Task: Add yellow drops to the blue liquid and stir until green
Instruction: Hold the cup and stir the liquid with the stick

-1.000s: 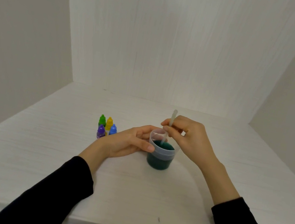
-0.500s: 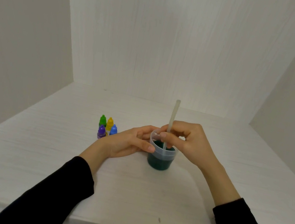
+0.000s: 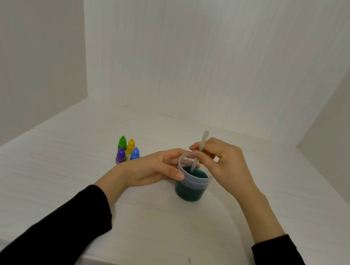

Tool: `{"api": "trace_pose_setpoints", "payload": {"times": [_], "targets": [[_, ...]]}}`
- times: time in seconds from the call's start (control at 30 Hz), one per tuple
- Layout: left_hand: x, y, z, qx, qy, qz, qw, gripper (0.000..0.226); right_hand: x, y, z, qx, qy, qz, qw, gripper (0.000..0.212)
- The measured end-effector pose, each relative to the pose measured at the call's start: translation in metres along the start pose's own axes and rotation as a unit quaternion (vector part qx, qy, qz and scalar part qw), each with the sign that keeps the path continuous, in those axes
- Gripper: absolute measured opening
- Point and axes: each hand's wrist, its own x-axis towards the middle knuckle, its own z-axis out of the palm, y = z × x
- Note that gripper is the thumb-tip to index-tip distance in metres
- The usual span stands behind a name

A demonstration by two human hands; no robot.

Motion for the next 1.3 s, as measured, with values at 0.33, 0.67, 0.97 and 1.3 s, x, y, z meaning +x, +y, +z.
{"api": "trace_pose_setpoints", "payload": {"times": [0.33,0.67,0.97,1.3], "targets": [[0.000,-0.001,-0.001,0.012,-0.005,0.006,1.000,0.062,-0.004,-0.002,-0.004,0.082,0.000,0.020,0.996,0.008],[-0.002,0.000,0.001,0.022,-0.009,0.013,1.000,0.075,-0.003,-0.006,0.006,0.126,-0.017,0.040,0.991,0.009],[0.001,-0.001,0.004,0.091,0.009,-0.002,0.996,0.078,0.001,-0.003,0.002,0.045,0.058,0.028,0.997,0.008],[-0.005,0.002,0.006,0.192,0.124,0.079,0.970,0.075,0.000,0.004,-0.001,0.164,0.135,0.027,0.977,0.004]]}}
